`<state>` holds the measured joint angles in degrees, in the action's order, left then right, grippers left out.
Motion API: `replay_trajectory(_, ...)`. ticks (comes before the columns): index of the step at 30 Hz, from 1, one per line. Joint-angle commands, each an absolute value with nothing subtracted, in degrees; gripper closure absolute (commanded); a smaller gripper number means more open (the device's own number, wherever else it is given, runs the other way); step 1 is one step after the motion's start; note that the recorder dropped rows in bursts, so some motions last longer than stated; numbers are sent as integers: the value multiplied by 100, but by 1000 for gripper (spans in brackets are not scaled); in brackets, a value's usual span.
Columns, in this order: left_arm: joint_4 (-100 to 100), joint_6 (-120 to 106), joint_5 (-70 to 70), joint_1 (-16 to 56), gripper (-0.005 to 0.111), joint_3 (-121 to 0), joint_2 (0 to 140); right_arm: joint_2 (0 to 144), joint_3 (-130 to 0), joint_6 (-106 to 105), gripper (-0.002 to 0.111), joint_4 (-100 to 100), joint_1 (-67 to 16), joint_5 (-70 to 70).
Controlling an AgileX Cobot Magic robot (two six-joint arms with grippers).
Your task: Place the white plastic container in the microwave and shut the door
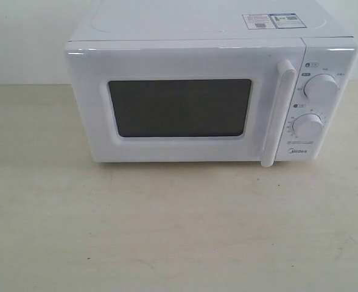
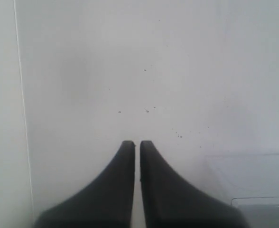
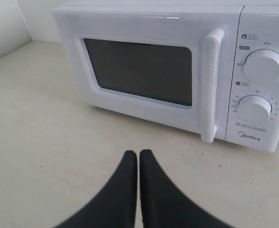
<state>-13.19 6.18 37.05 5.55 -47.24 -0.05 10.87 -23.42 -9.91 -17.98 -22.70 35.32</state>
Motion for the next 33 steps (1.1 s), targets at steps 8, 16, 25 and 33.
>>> replay_trajectory(8,-940,690,418,91,102,-1643,0,1048,-2331,-992,108,-1761,-2226,3530)
replay_trajectory(16,-940,1691,411,91,102,-425,43,1048,-2331,-992,108,-1761,-2226,3530)
replay_trajectory(25,-975,1714,1478,91,102,0,43,1048,-2331,-992,108,-1761,-2226,3516)
replay_trajectory(33,-981,1714,1932,54,102,0,0,1048,-2331,-992,108,-1761,-2226,3516)
